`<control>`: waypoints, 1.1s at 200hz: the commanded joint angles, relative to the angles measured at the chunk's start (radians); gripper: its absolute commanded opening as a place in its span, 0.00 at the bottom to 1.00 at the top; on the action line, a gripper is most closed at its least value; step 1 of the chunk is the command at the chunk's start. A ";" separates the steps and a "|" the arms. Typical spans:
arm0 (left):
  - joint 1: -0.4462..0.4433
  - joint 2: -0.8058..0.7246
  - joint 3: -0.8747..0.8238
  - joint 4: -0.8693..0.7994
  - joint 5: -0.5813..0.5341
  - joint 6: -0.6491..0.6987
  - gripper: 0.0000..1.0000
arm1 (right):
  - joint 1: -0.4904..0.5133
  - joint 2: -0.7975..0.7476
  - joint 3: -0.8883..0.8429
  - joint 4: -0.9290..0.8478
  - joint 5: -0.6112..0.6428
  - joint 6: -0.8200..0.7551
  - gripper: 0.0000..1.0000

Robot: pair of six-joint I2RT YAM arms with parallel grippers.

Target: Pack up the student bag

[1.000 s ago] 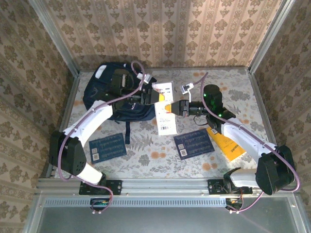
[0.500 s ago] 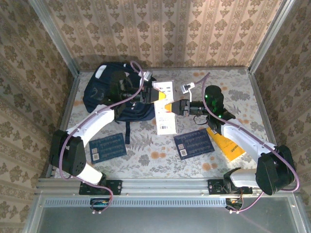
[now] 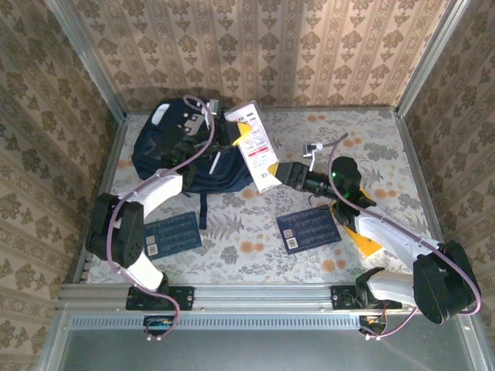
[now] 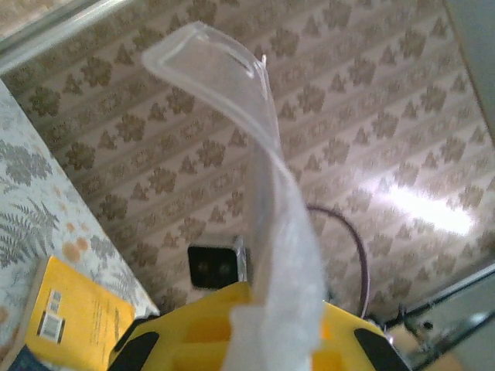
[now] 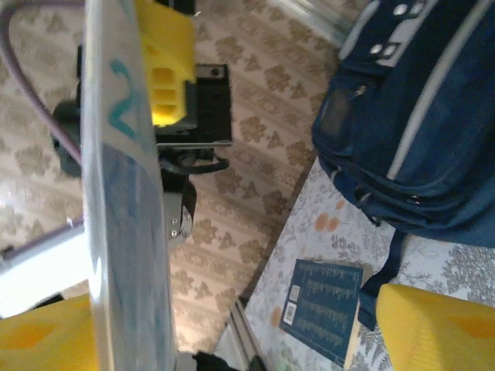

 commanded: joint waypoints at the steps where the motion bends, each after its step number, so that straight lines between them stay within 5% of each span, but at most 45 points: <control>1: -0.011 -0.016 -0.007 0.150 -0.118 -0.074 0.00 | 0.024 -0.023 -0.052 0.228 0.174 0.159 0.89; 39: -0.020 -0.038 -0.019 0.084 -0.174 -0.036 0.00 | 0.101 0.027 -0.044 0.378 0.257 0.214 0.85; 146: -0.076 -0.032 -0.059 -0.004 -0.217 0.021 0.02 | 0.144 0.094 0.028 0.341 0.397 0.146 0.26; 176: -0.069 -0.023 -0.074 -0.019 -0.224 0.027 0.19 | 0.144 0.072 0.014 0.305 0.417 0.132 0.06; 195: -0.059 -0.018 -0.076 -0.048 -0.209 0.037 0.45 | 0.144 0.032 -0.001 0.248 0.437 0.093 0.04; 220: 0.005 -0.036 -0.055 -0.287 -0.156 0.148 0.59 | 0.137 -0.056 -0.025 0.118 0.460 0.017 0.03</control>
